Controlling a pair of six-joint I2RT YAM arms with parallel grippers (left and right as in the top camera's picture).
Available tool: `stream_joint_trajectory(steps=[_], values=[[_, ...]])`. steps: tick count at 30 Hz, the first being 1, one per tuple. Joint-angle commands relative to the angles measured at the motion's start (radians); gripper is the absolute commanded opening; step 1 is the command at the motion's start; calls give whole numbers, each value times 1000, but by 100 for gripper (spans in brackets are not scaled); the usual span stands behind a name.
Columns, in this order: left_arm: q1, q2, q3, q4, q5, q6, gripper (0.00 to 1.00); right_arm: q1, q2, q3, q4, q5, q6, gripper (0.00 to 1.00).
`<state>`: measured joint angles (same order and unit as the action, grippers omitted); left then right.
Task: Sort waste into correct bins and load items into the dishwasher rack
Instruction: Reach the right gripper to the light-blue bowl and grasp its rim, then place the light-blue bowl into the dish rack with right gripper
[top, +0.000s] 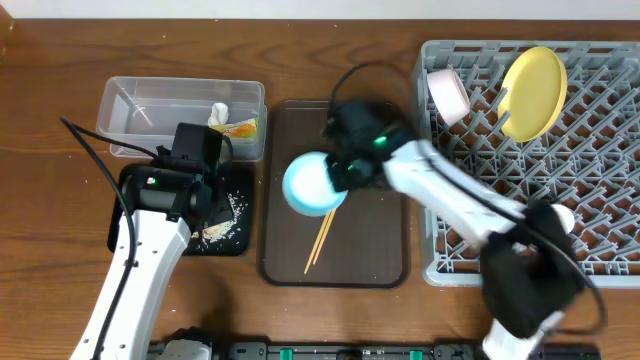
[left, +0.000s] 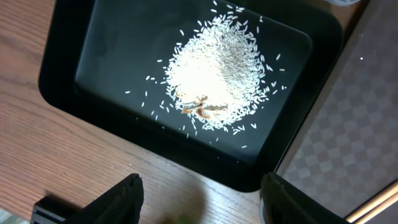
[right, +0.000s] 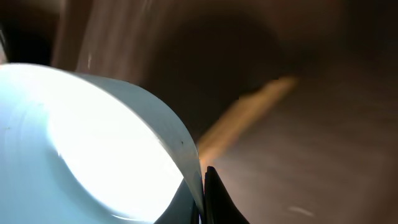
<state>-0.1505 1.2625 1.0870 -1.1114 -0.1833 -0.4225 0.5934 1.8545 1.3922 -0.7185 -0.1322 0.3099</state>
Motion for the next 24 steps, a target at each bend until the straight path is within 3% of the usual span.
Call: stream_joint_trajectory(steps=[1,12,24], values=[[5,6,-3,-3,-16,-13,64,-82,-155,21,-27,224,-38,1],[5,6,-3,-2,-16,-14,64,-219,-312,20,-57,1050,-107,1],[5,6,-3,2,-16,-14,64,-299,-188,18,-90,1458,-152,1]])
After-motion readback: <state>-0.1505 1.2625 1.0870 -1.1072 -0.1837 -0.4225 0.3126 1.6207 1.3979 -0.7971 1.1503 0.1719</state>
